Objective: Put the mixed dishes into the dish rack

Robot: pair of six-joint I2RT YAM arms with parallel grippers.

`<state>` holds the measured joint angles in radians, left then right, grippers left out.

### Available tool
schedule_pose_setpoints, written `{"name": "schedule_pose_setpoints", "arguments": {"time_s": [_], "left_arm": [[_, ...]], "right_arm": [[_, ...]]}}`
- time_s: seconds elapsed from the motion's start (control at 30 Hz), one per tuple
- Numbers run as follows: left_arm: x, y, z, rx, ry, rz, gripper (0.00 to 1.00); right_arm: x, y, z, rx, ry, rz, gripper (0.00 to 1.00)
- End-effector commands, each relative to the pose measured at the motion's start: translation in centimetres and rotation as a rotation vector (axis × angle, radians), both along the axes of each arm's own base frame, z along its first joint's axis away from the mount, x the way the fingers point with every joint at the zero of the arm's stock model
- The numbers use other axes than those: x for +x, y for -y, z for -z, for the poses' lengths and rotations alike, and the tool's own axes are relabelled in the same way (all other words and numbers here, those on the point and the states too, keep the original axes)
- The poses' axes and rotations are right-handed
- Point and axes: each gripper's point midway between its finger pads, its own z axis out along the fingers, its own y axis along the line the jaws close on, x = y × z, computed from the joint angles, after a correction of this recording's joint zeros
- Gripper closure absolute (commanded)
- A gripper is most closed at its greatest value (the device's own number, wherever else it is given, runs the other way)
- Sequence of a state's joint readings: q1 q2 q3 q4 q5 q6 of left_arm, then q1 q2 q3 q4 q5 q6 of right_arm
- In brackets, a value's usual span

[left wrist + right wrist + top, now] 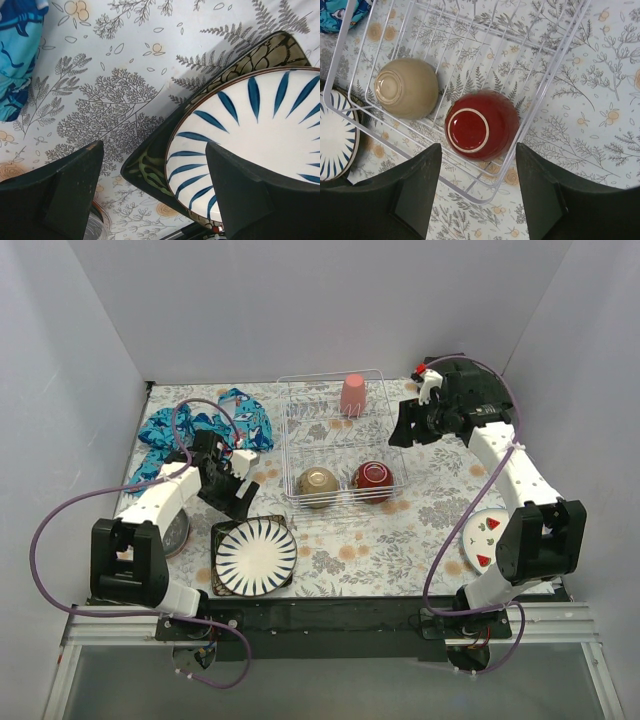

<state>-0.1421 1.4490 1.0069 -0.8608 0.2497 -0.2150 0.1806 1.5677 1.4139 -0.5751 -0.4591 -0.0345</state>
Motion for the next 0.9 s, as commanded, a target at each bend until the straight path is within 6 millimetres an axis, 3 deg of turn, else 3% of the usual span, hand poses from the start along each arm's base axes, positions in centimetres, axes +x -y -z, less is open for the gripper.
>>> {"name": "schedule_pose_setpoints", "arguments": {"time_s": [0.0, 0.07, 0.2, 0.3, 0.4, 0.67, 0.87], "left_arm": [[-0.4, -1.5, -0.2, 0.064, 0.025, -0.010, 0.18], [0.2, -2.5, -0.6, 0.103, 0.052, -0.045, 0.19], [2.4, -7.8, -2.6, 0.206, 0.116, -0.204, 0.20], [2.5, -11.5, -3.1, 0.231, 0.105, -0.295, 0.21], [2.8, -13.4, -3.6, 0.251, 0.113, -0.322, 0.23], [2.7, -13.6, -3.2, 0.232, 0.075, -0.389, 0.32], [1.9, -12.3, -2.2, 0.163, -0.002, -0.420, 0.41]], "right_arm": [[-1.1, 0.4, -0.6, 0.024, 0.001, 0.000, 0.32], [-1.4, 0.3, -0.5, 0.029, -0.003, -0.007, 0.32], [-1.6, 0.2, -0.5, 0.033, -0.002, -0.013, 0.32], [-1.4, 0.1, 0.0, 0.035, -0.018, -0.014, 0.32], [-1.0, -0.1, 0.3, 0.054, -0.030, -0.012, 0.32], [-0.3, -0.3, 0.7, 0.070, -0.043, -0.018, 0.33], [-0.5, -0.4, 1.4, 0.076, -0.060, -0.023, 0.34]]}}
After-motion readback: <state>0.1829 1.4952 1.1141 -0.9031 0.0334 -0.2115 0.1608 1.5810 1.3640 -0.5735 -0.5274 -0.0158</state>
